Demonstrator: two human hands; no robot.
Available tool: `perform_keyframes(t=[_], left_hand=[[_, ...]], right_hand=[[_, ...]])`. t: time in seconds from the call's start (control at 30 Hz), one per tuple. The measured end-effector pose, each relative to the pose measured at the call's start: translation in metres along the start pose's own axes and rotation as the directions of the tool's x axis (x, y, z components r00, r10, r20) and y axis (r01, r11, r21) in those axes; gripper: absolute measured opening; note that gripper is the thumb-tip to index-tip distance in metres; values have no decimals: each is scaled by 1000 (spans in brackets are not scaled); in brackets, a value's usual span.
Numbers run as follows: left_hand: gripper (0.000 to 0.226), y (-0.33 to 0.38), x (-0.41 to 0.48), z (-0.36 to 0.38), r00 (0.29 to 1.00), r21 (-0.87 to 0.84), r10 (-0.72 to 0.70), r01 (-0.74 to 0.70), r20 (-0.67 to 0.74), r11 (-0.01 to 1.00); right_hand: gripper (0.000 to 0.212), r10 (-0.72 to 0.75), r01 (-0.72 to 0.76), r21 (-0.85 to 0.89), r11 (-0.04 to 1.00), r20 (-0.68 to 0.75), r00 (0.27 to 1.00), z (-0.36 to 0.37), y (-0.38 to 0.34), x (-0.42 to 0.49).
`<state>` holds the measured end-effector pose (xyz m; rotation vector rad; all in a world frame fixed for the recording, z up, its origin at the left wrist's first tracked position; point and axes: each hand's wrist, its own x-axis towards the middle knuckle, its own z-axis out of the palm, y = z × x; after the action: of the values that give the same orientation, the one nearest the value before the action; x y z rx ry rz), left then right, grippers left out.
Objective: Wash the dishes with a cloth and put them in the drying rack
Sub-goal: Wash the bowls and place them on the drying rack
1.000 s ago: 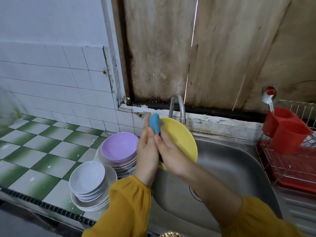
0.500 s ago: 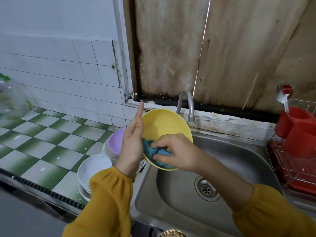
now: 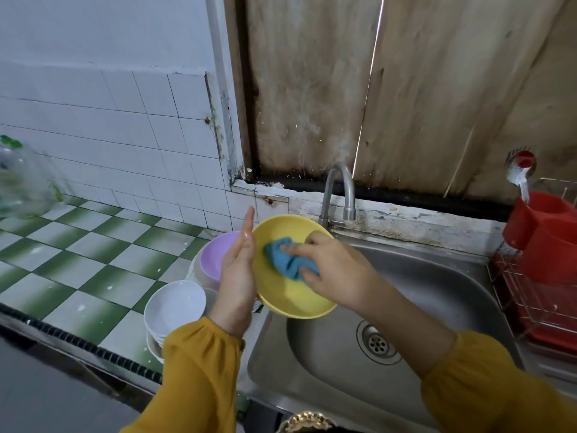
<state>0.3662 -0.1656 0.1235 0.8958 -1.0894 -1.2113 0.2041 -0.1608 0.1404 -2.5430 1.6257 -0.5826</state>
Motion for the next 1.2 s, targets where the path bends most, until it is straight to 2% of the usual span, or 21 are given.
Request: perform_keyframes(t=[0.07,0.13,0.2,0.27,0.33,0.37,0.4,0.47,0.5,0.6,0.67,0.73,0.77,0.83,0.9,0.93,1.0,1.03,1.07,1.13,1.2], left_hand=[[45,-9,-7,10,1000,16,13,-13,9,1000],[37,-7,-9,13,999,2,53,-53,-13,999],[34,-1,-6,7,997,40,73,-71,-32,997],[36,-1,-4,0,997,43,66,-64,-49,997],[38,-1,-7,2,999,31,45,-44,-22,999],[42,-2,-8,5,1000,20,29,-29,-7,999],[45,-5,-10,10,1000,8,24,-24,16,1000],[44,-9,-13,20,996,32,58,-60,63,998],[40,-9,-12,22,994,67,82,-87,74,994],[36,-8,-3,13,995,51,75,-78,70,996],[37,-7,1,4,998,2,48,-48,44,999],[39,-9,-4,7,996,-17,44,-42,77,999],[38,-11,-8,13,995,-9,47,-47,92,999],[37,-16,-9,23,988,33,62,-67,138,997],[36,-17,-4,23,987,79,78,-89,138,993],[36,-17,0,18,989,94,75,-87,124,992],[33,-13,5,6,992,74,24,-33,120,997],[33,-12,6,0,994,38,-1,-3,112,999],[36,-13,7,-4,994,8,-16,16,106,1000],[44,-12,5,-2,992,7,-1,0,122,1000],[43,-12,2,7,988,56,37,-46,150,997]], right_hand=[[45,78,-29,224,974,-211,974,14,-6,-1],[34,71,-4,474,880,-123,990,23,-15,-5],[28,-59,33,531,846,32,998,17,-22,-13],[25,-125,11,422,906,244,962,3,-11,-10],[26,-13,-24,115,993,307,952,-7,0,-7],[29,90,-89,-15,996,194,977,-7,5,-5],[29,140,-141,-30,990,-35,990,-4,5,-3],[23,164,-89,214,973,-365,916,9,0,-2],[20,123,9,333,943,-374,919,11,-7,-3],[17,-53,34,440,897,30,998,4,-16,-11],[22,50,-80,99,992,273,961,-6,-10,-9],[27,278,-260,-147,954,115,954,-12,-3,-6],[28,298,-302,-113,947,-54,953,-10,-5,-5],[30,241,-190,202,961,-271,932,1,-18,-4],[31,97,-5,468,884,-173,980,6,-30,-8],[30,1,32,483,875,-68,998,7,-34,-11],[19,-115,39,344,938,202,973,1,-29,-15],[15,-75,7,245,970,271,960,0,-20,-13],[17,25,-69,159,985,263,965,0,-12,-11],[19,265,-265,100,959,16,964,6,-1,-7],[21,269,-209,258,943,-226,936,15,-6,-4]])
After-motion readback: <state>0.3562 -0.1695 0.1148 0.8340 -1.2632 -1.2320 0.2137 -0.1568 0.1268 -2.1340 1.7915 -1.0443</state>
